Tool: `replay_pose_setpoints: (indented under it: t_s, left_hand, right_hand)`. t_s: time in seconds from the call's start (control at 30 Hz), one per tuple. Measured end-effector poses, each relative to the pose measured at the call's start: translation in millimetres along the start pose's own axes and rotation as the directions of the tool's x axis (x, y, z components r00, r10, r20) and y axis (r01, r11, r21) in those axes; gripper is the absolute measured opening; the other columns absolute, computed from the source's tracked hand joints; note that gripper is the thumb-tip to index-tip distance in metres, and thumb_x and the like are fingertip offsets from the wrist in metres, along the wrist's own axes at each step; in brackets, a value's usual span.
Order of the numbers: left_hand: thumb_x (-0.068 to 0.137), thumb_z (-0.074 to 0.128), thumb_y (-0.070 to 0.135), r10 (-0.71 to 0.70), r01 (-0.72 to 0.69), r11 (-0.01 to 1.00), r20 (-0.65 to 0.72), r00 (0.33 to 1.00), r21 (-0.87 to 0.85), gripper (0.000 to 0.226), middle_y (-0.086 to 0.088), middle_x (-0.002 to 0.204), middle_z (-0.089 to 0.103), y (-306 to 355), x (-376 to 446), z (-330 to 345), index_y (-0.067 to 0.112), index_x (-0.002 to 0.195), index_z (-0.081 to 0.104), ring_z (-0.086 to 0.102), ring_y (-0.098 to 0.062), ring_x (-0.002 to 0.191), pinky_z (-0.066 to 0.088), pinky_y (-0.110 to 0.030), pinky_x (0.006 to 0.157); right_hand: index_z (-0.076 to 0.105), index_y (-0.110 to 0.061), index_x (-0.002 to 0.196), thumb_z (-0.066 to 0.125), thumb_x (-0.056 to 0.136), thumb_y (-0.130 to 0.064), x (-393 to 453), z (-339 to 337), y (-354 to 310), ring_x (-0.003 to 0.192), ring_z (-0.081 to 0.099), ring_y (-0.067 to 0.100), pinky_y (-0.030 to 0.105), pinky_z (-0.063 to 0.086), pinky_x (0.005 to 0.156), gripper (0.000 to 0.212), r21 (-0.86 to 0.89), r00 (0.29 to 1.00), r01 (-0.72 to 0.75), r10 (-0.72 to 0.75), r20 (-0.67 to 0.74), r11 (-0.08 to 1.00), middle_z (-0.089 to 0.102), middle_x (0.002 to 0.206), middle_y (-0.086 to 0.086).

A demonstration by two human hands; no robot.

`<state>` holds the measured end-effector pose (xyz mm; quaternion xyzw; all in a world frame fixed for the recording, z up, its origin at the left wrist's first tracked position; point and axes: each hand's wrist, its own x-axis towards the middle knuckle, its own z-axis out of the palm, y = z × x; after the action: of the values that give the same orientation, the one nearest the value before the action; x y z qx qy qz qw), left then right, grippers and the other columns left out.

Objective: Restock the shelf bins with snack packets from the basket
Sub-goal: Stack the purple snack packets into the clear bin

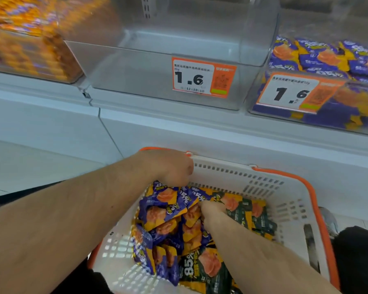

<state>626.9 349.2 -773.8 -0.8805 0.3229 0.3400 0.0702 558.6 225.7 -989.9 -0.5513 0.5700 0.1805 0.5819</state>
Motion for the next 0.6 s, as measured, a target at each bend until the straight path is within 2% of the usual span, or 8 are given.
replay_pose_setpoints:
  t_s: [0.13,0.2,0.27,0.33,0.37,0.43,0.5,0.6]
  left_hand:
    - [0.093,0.046,0.027,0.016,-0.016,1.000,-0.010,1.000,-0.024,0.026,-0.012,0.118,0.061,1,6,1,0.009,0.107,0.059,0.056,-0.025,0.087,0.049,-0.040,0.079]
    - [0.093,0.048,0.028,0.021,-0.022,0.999,-0.023,1.000,-0.025,0.022,-0.010,0.116,0.062,1,7,0,0.011,0.103,0.058,0.049,-0.022,0.084,0.047,-0.039,0.077]
    - [0.095,0.050,0.029,0.028,-0.029,0.999,-0.030,0.999,-0.046,0.018,-0.005,0.120,0.057,5,6,-4,0.022,0.110,0.055,0.052,-0.022,0.094,0.041,-0.034,0.080]
    - [0.098,0.050,0.030,0.039,-0.042,0.996,-0.036,0.999,-0.076,0.039,-0.001,0.138,0.049,12,4,-8,0.023,0.136,0.048,0.049,-0.022,0.120,0.037,-0.030,0.091]
    - [0.098,0.049,0.031,0.046,-0.049,0.995,-0.046,0.998,-0.085,0.046,-0.001,0.145,0.044,15,2,-11,0.022,0.143,0.041,0.045,-0.021,0.128,0.037,-0.030,0.096]
    - [0.098,0.050,0.034,0.049,-0.059,0.991,-0.090,0.995,-0.117,0.054,-0.003,0.150,0.038,22,2,-14,0.022,0.148,0.034,0.042,-0.023,0.131,0.038,-0.033,0.103]
    - [0.096,0.053,0.037,0.033,-0.056,0.984,-0.138,0.990,-0.167,0.061,-0.005,0.151,0.035,29,1,-18,0.022,0.150,0.028,0.042,-0.025,0.132,0.039,-0.036,0.104]
    - [0.095,0.056,0.043,-0.009,-0.049,0.950,-0.186,0.982,-0.308,0.069,-0.005,0.153,0.033,37,1,-24,0.021,0.151,0.024,0.041,-0.024,0.134,0.038,-0.034,0.106]
  right_hand:
    - [0.032,-0.020,0.070,0.049,0.095,-0.001,-5,-5,-7,0.068,0.044,0.019,0.033,0.040,0.059,0.035,-0.006,0.997,0.067,-0.067,0.044,0.998,0.044,0.071,0.006]
    - [0.027,-0.023,0.068,0.044,0.096,-0.001,-11,-13,-12,0.060,0.040,0.018,0.026,0.036,0.051,0.040,-0.099,0.991,0.136,-0.135,0.018,0.986,0.042,0.070,0.005]
    - [0.030,-0.018,0.070,0.040,0.094,0.004,-18,-28,-15,0.052,0.026,0.016,0.027,0.021,0.043,0.034,-0.200,0.977,0.211,-0.215,0.004,0.957,0.033,0.065,0.004]
    - [0.041,-0.008,0.077,0.040,0.090,0.005,-26,-45,-20,0.052,0.025,0.018,0.029,0.018,0.046,0.018,-0.261,0.949,0.312,-0.314,0.037,0.913,0.040,0.066,0.008]
    - [0.048,-0.007,0.083,0.042,0.089,0.004,-33,-56,-24,0.052,0.032,0.019,0.027,0.022,0.044,0.014,-0.286,0.928,0.369,-0.366,0.066,0.884,0.050,0.068,0.009]
    - [0.061,-0.011,0.097,0.045,0.093,-0.001,-50,-79,-36,0.057,0.050,0.020,0.025,0.035,0.043,0.019,-0.328,0.880,0.471,-0.458,0.121,0.819,0.066,0.078,0.008]
    - [0.063,-0.013,0.096,0.045,0.096,-0.003,-72,-101,-52,0.067,0.061,0.024,0.030,0.045,0.050,0.021,-0.312,0.824,0.567,-0.534,0.190,0.762,0.069,0.082,0.009]
    - [0.063,-0.011,0.101,0.047,0.097,-0.005,-105,-129,-71,0.075,0.064,0.029,0.034,0.049,0.061,0.018,-0.228,0.737,0.676,-0.635,0.233,0.701,0.070,0.095,0.020]
